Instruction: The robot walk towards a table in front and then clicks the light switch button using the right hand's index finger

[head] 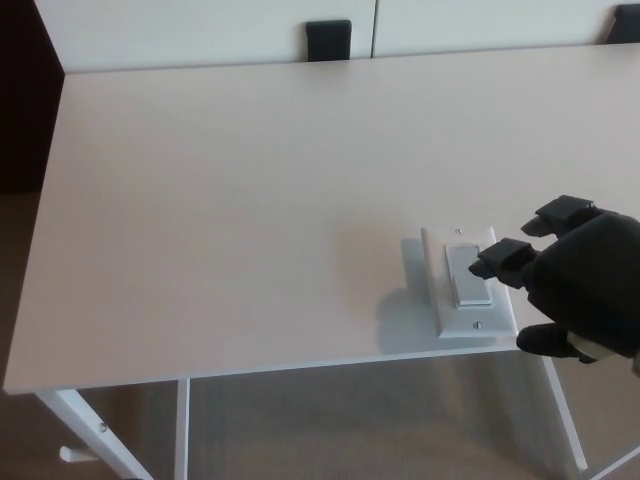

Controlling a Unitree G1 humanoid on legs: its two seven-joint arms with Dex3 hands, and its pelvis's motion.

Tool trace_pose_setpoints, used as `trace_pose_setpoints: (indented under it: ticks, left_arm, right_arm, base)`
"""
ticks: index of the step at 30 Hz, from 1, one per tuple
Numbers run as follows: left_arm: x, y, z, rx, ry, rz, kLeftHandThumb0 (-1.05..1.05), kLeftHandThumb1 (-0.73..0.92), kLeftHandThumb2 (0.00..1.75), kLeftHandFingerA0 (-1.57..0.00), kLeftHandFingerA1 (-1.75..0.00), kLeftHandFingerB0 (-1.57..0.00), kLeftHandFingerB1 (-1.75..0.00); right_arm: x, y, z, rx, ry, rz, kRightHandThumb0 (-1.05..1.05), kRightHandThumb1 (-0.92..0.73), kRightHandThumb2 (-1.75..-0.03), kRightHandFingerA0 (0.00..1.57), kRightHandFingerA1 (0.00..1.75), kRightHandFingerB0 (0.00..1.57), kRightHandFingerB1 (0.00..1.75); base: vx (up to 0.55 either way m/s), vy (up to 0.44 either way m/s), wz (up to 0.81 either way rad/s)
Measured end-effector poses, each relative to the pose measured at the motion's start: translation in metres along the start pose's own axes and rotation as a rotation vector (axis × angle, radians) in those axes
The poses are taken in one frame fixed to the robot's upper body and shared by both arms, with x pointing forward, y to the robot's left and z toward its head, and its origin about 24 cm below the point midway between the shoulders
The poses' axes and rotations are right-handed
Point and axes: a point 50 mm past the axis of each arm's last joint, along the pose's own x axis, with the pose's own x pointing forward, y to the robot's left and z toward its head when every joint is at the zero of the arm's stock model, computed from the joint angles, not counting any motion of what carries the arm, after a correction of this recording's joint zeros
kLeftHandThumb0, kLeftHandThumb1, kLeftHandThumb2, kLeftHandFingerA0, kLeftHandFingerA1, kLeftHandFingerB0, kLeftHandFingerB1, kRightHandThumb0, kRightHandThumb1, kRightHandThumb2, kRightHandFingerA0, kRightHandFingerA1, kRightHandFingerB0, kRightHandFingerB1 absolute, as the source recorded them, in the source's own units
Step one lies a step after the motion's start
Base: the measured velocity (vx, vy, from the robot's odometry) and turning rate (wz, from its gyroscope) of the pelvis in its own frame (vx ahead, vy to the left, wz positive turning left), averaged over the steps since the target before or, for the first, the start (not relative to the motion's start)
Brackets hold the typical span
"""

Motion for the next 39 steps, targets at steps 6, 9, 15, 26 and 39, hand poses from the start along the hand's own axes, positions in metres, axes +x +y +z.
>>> trace_pose_setpoints:
  ticks: [6, 9, 15, 26, 39]
  left_arm:
    - [0.001, 0.000, 0.001, 0.002, -0.001, -0.001, -0.18, 0.53, 0.55, -0.51, -0.43, -0.38, -0.36]
    - [0.001, 0.000, 0.001, 0.003, -0.001, -0.002, -0.17, 0.55, 0.56, -0.50, -0.43, -0.38, -0.36]
    - [0.001, 0.000, 0.002, 0.006, -0.002, -0.003, -0.18, 0.53, 0.55, -0.52, -0.43, -0.38, -0.36]
    - [0.001, 0.002, 0.007, 0.016, -0.005, 0.000, -0.20, 0.55, 0.56, -0.51, -0.43, -0.36, -0.36]
    - [0.001, 0.002, 0.008, 0.016, -0.002, -0.008, -0.20, 0.55, 0.56, -0.51, -0.42, -0.36, -0.36]
  right_arm:
    - [0.002, 0.004, 0.003, -0.022, -0.013, 0.008, -0.76, -0.58, -0.59, 0.47, 0.46, 0.59, 0.38]
    - [0.002, 0.005, 0.005, -0.035, -0.022, 0.009, -0.77, -0.57, -0.59, 0.48, 0.45, 0.59, 0.38]
    - [0.002, 0.006, 0.005, -0.054, -0.023, 0.007, -0.75, -0.55, -0.58, 0.50, 0.45, 0.59, 0.38]
    - [0.002, 0.009, 0.007, -0.075, -0.042, 0.012, -0.75, -0.58, -0.59, 0.52, 0.44, 0.61, 0.38]
    - [0.002, 0.019, 0.006, -0.095, -0.038, 0.039, -0.75, -0.58, -0.59, 0.51, 0.44, 0.60, 0.38]
  base:
    - [0.00, 0.000, 0.00]
    - [0.00, 0.000, 0.00]
    - [0.00, 0.000, 0.00]
    - [0.00, 0.000, 0.00]
    - [0.00, 0.000, 0.00]
